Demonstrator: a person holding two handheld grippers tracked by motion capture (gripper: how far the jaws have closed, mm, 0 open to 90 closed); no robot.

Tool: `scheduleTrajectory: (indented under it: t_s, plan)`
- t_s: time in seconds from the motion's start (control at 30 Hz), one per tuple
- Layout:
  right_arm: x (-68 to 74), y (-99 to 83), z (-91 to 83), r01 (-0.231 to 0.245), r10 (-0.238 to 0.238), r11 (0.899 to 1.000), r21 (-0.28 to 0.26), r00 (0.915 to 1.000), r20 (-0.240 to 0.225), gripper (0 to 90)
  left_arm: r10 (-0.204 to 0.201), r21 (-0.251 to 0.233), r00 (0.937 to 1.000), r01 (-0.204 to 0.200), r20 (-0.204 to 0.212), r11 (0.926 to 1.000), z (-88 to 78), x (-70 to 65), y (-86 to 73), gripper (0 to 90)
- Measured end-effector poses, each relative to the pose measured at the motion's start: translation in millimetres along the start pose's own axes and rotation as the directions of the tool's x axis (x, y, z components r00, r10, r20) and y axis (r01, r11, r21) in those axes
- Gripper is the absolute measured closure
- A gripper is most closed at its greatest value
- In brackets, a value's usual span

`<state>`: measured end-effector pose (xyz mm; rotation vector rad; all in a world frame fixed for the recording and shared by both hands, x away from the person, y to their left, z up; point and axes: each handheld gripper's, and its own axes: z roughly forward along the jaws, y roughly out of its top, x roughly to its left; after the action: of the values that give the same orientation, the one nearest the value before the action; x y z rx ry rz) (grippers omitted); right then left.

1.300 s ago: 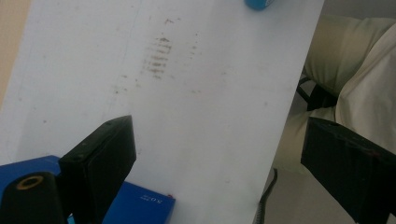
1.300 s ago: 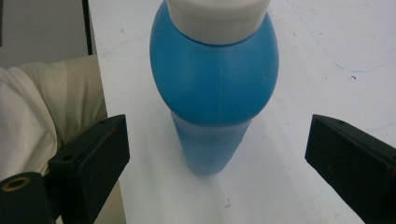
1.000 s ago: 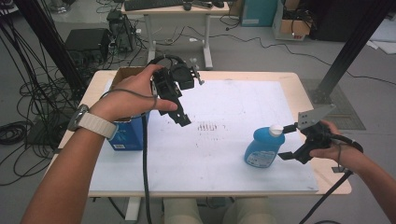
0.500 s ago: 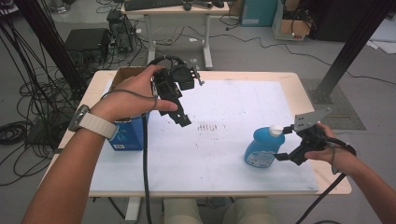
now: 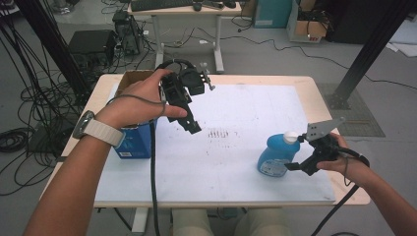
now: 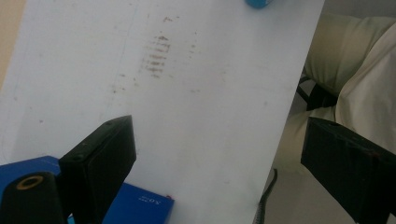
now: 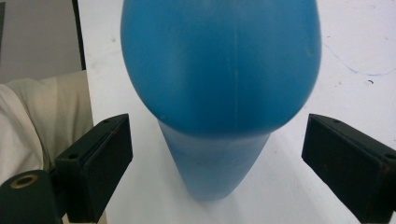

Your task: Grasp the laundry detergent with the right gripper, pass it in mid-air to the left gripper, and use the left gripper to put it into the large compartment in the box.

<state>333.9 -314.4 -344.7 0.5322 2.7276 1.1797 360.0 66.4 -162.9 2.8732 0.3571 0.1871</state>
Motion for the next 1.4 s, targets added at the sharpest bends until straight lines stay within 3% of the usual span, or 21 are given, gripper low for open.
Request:
scheduleTrajectory:
  t_s: [1.4]
  plan:
    - [1.3, -16.9, 24.6, -0.022, 0.025, 0.994, -0.11, 0.9994, 0.025, 9.8, -0.007, 0.001, 1.0, 0.007, 0.004, 1.0, 3.8, 0.5, -0.3, 10.5]
